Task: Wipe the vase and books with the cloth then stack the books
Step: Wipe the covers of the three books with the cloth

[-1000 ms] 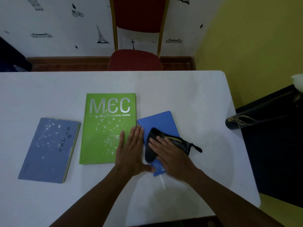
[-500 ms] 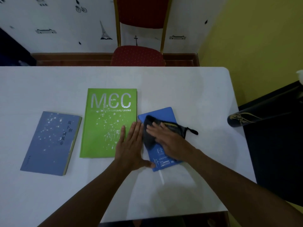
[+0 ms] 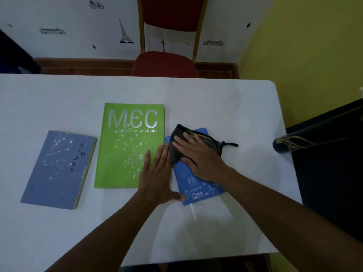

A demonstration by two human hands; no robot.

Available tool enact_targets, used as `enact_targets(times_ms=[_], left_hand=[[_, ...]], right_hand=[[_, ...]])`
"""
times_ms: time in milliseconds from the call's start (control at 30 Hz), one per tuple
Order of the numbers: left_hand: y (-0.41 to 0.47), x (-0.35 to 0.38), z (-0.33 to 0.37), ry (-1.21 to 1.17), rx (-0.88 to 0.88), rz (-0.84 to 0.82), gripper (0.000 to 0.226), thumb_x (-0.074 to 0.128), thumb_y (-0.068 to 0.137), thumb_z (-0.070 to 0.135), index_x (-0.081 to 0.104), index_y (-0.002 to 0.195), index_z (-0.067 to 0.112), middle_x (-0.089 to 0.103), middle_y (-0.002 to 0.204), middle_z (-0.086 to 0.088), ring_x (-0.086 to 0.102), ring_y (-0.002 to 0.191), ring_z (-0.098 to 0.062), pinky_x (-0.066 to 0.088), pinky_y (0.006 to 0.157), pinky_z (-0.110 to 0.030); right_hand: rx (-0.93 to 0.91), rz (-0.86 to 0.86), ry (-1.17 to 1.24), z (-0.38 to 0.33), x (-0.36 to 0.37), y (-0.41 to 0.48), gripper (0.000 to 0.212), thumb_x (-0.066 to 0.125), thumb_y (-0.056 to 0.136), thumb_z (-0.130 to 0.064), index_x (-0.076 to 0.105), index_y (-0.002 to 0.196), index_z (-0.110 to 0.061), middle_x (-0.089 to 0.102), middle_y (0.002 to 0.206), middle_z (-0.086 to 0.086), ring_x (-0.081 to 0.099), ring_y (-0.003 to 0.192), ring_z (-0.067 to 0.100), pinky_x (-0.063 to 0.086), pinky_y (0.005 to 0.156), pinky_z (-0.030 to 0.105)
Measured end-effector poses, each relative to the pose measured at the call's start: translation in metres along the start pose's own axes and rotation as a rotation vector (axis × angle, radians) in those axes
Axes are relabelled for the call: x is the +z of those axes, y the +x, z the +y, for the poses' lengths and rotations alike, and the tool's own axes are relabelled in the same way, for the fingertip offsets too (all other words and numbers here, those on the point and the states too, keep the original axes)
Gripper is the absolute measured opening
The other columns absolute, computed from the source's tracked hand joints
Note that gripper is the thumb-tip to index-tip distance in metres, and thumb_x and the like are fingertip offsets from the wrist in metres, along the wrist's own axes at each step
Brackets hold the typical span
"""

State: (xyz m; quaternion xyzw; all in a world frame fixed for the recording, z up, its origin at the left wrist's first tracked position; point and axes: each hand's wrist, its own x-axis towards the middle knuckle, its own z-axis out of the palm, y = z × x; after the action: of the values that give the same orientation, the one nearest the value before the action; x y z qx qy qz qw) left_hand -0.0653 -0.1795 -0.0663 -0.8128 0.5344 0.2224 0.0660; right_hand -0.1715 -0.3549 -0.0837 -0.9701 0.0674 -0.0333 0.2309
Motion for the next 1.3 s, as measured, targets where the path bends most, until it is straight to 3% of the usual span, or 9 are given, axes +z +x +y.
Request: enact_targets(times_ms=[167, 300, 533, 667, 867, 1000, 1200, 1300], left_hand=[[0.002, -0.003, 0.001, 0.049, -0.007, -0.029, 0.153, 0.039, 0.055, 0.103, -0.025, 0.154, 0.005, -0.032, 0.162, -0.015, -0.031, 0.149, -0.03, -0.011, 0.121, -0.059], [0.001, -0.004, 0.002, 0.048, -0.02, -0.036, 0.154, 0.042, 0.056, 0.102, -0.029, 0.152, 0.005, -0.033, 0.162, -0.014, -0.031, 0.15, -0.029, -0.01, 0.122, -0.058], [0.003, -0.004, 0.003, 0.043, -0.018, -0.05, 0.156, 0.044, 0.054, 0.102, -0.031, 0.151, 0.007, -0.031, 0.163, -0.015, -0.03, 0.15, -0.029, -0.012, 0.121, -0.058], [0.001, -0.003, 0.003, 0.05, -0.01, -0.05, 0.154, 0.043, 0.054, 0.102, -0.034, 0.149, 0.009, -0.033, 0.162, -0.015, -0.03, 0.15, -0.029, -0.012, 0.121, -0.058], [0.002, -0.003, 0.002, 0.068, -0.014, -0.038, 0.155, 0.04, 0.054, 0.103, -0.029, 0.151, 0.004, -0.033, 0.162, -0.015, -0.031, 0.149, -0.03, -0.011, 0.121, -0.059], [0.001, -0.003, 0.002, 0.065, -0.015, -0.023, 0.154, 0.042, 0.056, 0.101, -0.032, 0.149, 0.004, -0.031, 0.163, -0.015, -0.03, 0.15, -0.03, -0.012, 0.121, -0.059], [0.002, 0.0, 0.002, 0.046, -0.011, -0.016, 0.155, 0.04, 0.053, 0.104, -0.031, 0.15, 0.006, -0.03, 0.163, -0.015, -0.03, 0.15, -0.029, -0.011, 0.121, -0.059], [0.002, 0.003, 0.001, 0.039, 0.001, -0.011, 0.155, 0.04, 0.052, 0.104, -0.036, 0.147, 0.009, -0.031, 0.162, -0.015, -0.029, 0.15, -0.029, -0.011, 0.121, -0.059]], right_hand=[[-0.168, -0.102, 0.119, -0.014, 0.002, -0.087, 0.051, 0.06, 0.102, -0.018, 0.048, 0.152, -0.016, 0.041, 0.162, -0.001, 0.025, 0.156, 0.02, 0.021, 0.128, 0.048], [-0.3, -0.227, 0.139, 0.006, -0.009, -0.094, 0.046, 0.063, 0.099, -0.016, 0.058, 0.145, -0.015, 0.049, 0.156, 0.0, 0.031, 0.154, 0.019, 0.025, 0.127, 0.048], [-0.044, -0.081, 0.069, 0.022, -0.015, 0.001, 0.051, 0.055, 0.1, -0.013, 0.049, 0.15, -0.011, 0.045, 0.159, 0.005, 0.031, 0.154, 0.026, 0.02, 0.128, 0.048], [0.042, -0.008, 0.063, 0.003, -0.002, -0.009, 0.051, 0.051, 0.102, -0.015, 0.045, 0.153, -0.013, 0.041, 0.162, 0.003, 0.026, 0.156, 0.025, 0.018, 0.128, 0.047], [-0.094, -0.095, 0.214, -0.019, 0.006, -0.111, 0.055, 0.064, 0.093, -0.001, 0.056, 0.145, -0.013, 0.049, 0.156, 0.0, 0.031, 0.154, 0.019, 0.022, 0.128, 0.046], [-0.148, -0.183, 0.202, -0.003, 0.001, -0.107, 0.051, 0.058, 0.09, -0.001, 0.064, 0.138, -0.014, 0.055, 0.152, -0.001, 0.034, 0.153, 0.019, 0.023, 0.127, 0.047], [0.013, -0.193, -0.037, 0.019, -0.015, -0.012, 0.06, 0.037, 0.096, -0.021, 0.041, 0.156, -0.02, 0.033, 0.166, -0.001, 0.022, 0.157, 0.024, 0.016, 0.128, 0.047], [0.071, -0.119, -0.156, 0.009, -0.006, 0.005, 0.059, 0.039, 0.105, -0.037, 0.027, 0.161, -0.024, 0.021, 0.17, -0.002, 0.015, 0.158, 0.023, 0.013, 0.128, 0.047]])
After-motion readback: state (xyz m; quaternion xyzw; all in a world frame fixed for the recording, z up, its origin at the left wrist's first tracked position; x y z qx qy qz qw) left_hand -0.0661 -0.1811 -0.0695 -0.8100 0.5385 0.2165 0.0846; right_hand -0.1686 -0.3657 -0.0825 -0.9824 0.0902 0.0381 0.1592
